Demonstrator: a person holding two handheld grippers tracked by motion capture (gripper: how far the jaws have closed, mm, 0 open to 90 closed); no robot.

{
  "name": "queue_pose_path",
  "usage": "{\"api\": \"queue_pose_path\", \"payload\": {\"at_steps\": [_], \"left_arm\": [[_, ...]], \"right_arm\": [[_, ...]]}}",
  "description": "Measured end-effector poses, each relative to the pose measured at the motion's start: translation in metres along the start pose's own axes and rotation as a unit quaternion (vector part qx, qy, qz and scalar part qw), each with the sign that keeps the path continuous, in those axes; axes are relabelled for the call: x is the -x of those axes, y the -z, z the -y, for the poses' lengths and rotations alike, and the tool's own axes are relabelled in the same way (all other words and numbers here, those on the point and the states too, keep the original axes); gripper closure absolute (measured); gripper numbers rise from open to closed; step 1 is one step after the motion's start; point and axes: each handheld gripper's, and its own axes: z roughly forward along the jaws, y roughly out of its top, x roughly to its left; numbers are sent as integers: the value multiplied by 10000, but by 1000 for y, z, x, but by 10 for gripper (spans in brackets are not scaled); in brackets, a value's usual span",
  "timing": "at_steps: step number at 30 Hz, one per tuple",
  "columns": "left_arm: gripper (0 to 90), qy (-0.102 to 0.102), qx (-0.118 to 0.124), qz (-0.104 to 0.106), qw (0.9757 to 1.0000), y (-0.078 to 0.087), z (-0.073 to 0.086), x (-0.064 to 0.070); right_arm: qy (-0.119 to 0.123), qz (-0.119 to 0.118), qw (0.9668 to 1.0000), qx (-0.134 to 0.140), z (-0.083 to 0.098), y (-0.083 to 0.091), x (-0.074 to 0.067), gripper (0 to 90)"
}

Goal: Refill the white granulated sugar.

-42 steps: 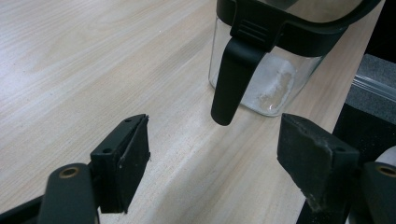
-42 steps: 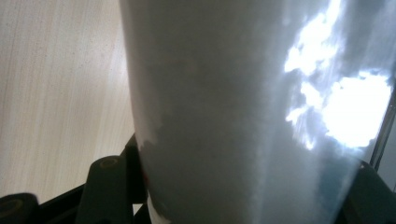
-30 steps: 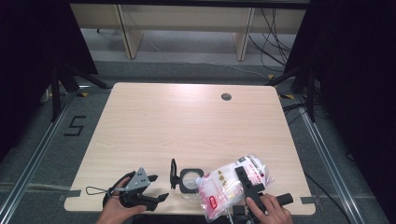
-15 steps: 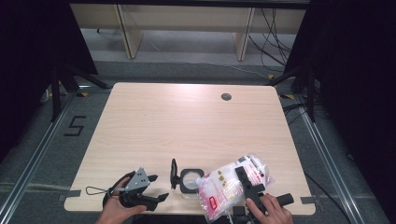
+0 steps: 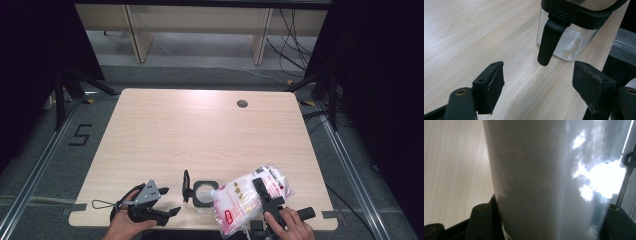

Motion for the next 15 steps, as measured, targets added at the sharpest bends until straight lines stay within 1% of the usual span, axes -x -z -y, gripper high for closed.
{"api": "queue_pose_path", "payload": {"at_steps": [1,2,3,4,5,6,7,9,11,12,13,14,15], "left_arm": [[248,-6,0,-1,10000,0,0,0],[248,12,-3,-6,10000,0,0,0],[248,8,-2,-6,10000,0,0,0],[248,12,0,-5,10000,0,0,0],[248,10,1,-3,10000,0,0,0],[248,-6,-47,-22,10000,1,0,0],[248,9,-1,-7,10000,0,0,0],[248,10,0,-4,10000,0,0,0],[248,-9,-1,0,10000,0,0,0],[248,5,1,-3,10000,0,0,0],[248,15,-4,-4,10000,0,0,0],[248,-8,-6,1,10000,0,0,0],[248,-2,0,0,10000,0,0,0]], "right_arm": [[-68,-6,10000,-18,0,1,-1,418],[-55,50,10000,32,0,0,-1,418],[-15,-19,10000,-2,0,0,0,418],[-28,-2,10000,5,0,1,0,418],[83,76,9999,83,0,0,2,418],[82,68,9999,86,0,0,2,417],[-67,47,10000,48,1,1,0,417],[-24,55,10000,62,0,1,1,418],[-162,66,9998,6,1,2,-1,418],[-140,56,9999,16,1,2,0,418],[-231,23,9997,-8,1,1,-1,418],[-62,73,9999,100,1,0,2,418],[-82,66,9999,82,1,0,1,418]]}}
